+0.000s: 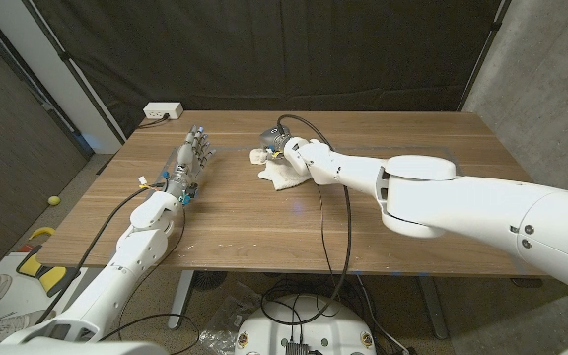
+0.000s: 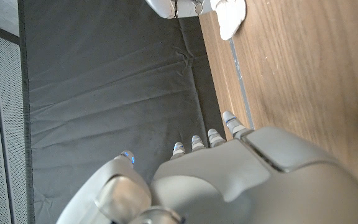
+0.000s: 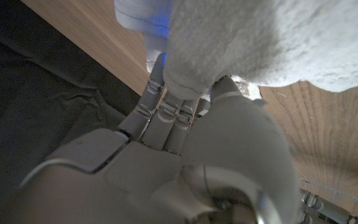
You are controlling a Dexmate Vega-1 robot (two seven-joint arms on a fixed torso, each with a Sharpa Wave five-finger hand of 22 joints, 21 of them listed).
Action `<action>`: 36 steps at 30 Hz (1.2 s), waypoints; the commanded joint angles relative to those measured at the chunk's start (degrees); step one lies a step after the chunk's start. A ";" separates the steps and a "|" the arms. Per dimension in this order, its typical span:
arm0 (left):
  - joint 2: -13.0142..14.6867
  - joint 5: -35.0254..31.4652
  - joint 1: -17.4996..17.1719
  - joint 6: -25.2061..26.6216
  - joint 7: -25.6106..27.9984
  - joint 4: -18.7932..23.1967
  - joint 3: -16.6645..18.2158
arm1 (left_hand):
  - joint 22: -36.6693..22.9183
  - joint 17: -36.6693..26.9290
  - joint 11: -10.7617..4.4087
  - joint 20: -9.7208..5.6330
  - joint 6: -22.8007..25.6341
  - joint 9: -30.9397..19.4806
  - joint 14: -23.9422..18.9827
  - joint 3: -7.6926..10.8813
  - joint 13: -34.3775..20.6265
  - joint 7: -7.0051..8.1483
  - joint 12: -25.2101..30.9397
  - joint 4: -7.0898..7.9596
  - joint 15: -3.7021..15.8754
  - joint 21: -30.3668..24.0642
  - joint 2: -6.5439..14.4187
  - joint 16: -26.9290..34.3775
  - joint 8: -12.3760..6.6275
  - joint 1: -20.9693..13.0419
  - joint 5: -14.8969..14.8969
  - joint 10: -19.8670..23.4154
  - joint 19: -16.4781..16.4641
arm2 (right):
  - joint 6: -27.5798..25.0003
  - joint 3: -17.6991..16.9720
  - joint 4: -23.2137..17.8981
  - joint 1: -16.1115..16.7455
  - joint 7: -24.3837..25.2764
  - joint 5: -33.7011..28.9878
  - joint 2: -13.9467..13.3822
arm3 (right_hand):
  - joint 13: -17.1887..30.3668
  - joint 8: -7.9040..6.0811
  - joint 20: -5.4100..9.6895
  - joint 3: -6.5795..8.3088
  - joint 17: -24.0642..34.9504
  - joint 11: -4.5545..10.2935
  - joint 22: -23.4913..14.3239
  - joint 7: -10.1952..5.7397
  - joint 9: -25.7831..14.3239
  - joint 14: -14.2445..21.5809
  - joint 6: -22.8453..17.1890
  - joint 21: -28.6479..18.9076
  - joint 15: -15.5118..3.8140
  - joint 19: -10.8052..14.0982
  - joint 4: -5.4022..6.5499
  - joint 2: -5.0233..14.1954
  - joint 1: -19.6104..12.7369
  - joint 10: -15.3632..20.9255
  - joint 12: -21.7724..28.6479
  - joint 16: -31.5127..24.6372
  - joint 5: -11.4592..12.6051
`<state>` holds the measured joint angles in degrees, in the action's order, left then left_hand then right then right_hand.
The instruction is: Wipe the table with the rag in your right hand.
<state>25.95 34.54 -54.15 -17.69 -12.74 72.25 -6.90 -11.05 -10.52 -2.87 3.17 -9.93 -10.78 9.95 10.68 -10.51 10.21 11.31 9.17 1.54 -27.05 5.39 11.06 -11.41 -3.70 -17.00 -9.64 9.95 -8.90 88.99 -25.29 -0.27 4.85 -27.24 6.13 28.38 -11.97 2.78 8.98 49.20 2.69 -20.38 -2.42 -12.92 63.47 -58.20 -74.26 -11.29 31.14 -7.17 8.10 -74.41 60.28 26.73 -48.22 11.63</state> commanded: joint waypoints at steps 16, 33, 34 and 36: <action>-0.77 0.15 4.63 -0.14 -3.85 -6.45 -0.79 | -0.29 -0.16 0.18 -0.49 -5.85 -0.10 8.02 -0.22 -0.20 -0.06 0.33 0.01 0.67 0.27 1.87 -0.10 0.29 -0.24 -0.21 -10.39 7.89 | -8.52 -13.97 -34.86 5.71 0.95 -4.39 -18.33 | -12.80 1.52 -1.51 -4.95 -27.87 2.48 10.51 -6.00 1.80 -20.92 20.07 9.43 -1.03 -12.27 9.67 -4.14 23.22 -20.85 -15.86 34.57 0.47; -2.16 -0.73 9.95 -0.54 -8.05 -13.57 -1.42 | -0.30 -0.16 0.25 -0.51 -5.92 -0.11 8.13 -0.29 -0.20 -0.13 0.39 0.01 0.56 0.43 1.91 -0.13 0.30 -0.28 -0.22 -10.26 7.78 | -3.44 -30.72 -58.31 15.40 -7.86 7.78 -31.96 | -15.34 1.59 -7.39 -11.12 -29.52 -0.24 10.37 -3.94 1.81 -29.33 25.45 15.31 4.00 -16.95 14.88 -8.34 36.48 -28.12 -15.49 37.12 1.07; -2.23 -0.82 10.28 -0.59 -8.39 -14.06 -1.48 | -0.31 -0.16 0.15 -0.52 -5.97 -0.11 8.12 -0.29 -0.20 -0.15 0.33 0.01 0.54 0.44 1.92 -0.13 0.32 -0.28 -0.22 -10.40 7.80 | -2.74 -31.79 -58.81 16.13 -7.75 9.08 -32.31 | -15.45 1.64 -7.83 -11.62 -29.59 -0.70 10.35 -3.76 1.80 -29.69 26.06 15.73 4.38 -17.34 15.26 -8.53 37.61 -28.87 -15.56 37.07 1.11; -2.46 -0.91 10.96 -0.76 -9.11 -15.11 -1.56 | -0.31 -0.16 0.14 -0.53 -5.94 -0.11 8.06 -0.29 -0.20 -0.21 0.36 0.01 0.56 0.44 1.92 -0.10 0.31 -0.29 -0.22 -10.33 7.77 | -1.83 -33.62 -59.78 17.43 -7.32 11.10 -32.87 | -15.61 1.54 -8.91 -12.29 -29.69 -0.98 10.31 -3.68 1.79 -30.74 26.57 16.55 5.47 -18.44 15.75 -8.61 39.26 -29.35 -15.40 37.18 1.20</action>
<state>24.41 34.14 -46.59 -17.96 -18.94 61.85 -8.06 -11.05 -10.51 -2.87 3.17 -9.93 -10.78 9.95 10.69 -10.51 10.21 11.31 9.17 1.54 -26.61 5.39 11.06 -11.41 -3.70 -17.00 -9.64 9.95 -16.17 66.76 -61.16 10.23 0.59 -27.56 -19.45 12.82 -10.32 -5.02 -2.48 19.49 1.86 -9.86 -6.25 -10.83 33.63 -32.17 -58.44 -3.25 13.42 7.92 -0.33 -36.92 31.78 10.98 -11.21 12.57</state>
